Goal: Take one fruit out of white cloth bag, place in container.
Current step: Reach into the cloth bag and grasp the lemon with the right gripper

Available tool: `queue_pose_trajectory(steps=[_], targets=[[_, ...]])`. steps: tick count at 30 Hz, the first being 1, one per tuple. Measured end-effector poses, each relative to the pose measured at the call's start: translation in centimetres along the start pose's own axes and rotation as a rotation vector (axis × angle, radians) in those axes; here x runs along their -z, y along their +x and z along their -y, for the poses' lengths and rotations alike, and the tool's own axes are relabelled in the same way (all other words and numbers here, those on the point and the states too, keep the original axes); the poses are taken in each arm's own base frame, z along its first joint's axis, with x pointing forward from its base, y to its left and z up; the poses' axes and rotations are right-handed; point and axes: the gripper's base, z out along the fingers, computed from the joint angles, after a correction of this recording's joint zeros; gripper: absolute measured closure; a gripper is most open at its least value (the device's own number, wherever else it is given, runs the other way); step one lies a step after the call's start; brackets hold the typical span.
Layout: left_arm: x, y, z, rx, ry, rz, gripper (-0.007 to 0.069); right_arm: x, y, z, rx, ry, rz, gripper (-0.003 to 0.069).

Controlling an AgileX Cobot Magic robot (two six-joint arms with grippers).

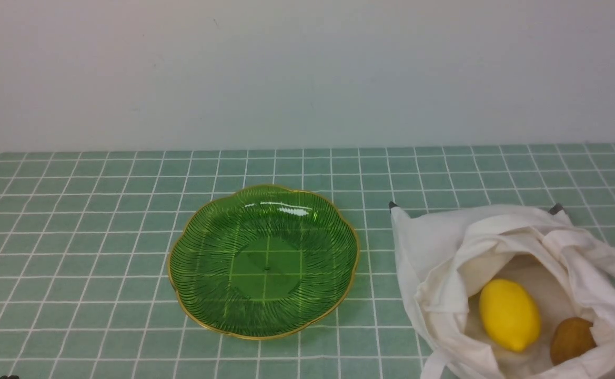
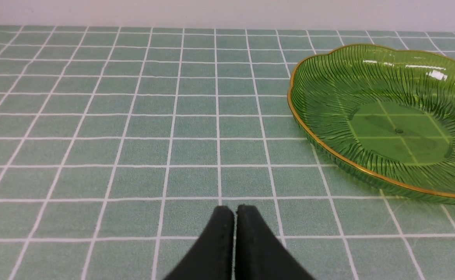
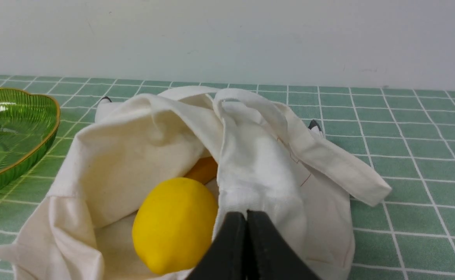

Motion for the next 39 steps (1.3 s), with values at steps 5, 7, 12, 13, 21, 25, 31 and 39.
queue_pose_trajectory(steps=[5, 7, 12, 13, 21, 25, 31, 39], targets=[[0.0, 0.0, 0.0, 0.0, 0.0, 0.0, 0.0632, 0.0, -0.4, -0.2, -0.15, -0.03, 0.053, 0.0673], [0.0, 0.0, 0.0, 0.0, 0.0, 0.0, 0.0632, 0.1, -1.2, -0.3, -0.338, -0.057, 0.133, 0.0673], [0.0, 0.0, 0.0, 0.0, 0.0, 0.0, 0.0632, 0.3, -2.5, 0.1, -0.738, -0.093, 0.28, 0.0673], [0.0, 0.0, 0.0, 0.0, 0.0, 0.0, 0.0632, 0.4, -2.6, 0.2, -0.786, -0.095, 0.292, 0.0673], [0.0, 0.0, 0.0, 0.0, 0.0, 0.0, 0.0632, 0.7, -3.4, 1.0, -0.903, -0.072, 0.4, 0.0673], [0.0, 0.0, 0.0, 0.0, 0.0, 0.0, 0.0632, 2.8, -9.1, 0.5, -0.7, -0.132, 0.463, 0.0673], [0.0, 0.0, 0.0, 0.0, 0.0, 0.0, 0.0632, 0.6, -17.7, -1.5, -0.353, -0.226, 0.11, 0.0673], [0.0, 0.0, 0.0, 0.0, 0.0, 0.0, 0.0632, -8.5, -18.6, -2.6, -0.118, -0.311, -0.521, 0.0673]])
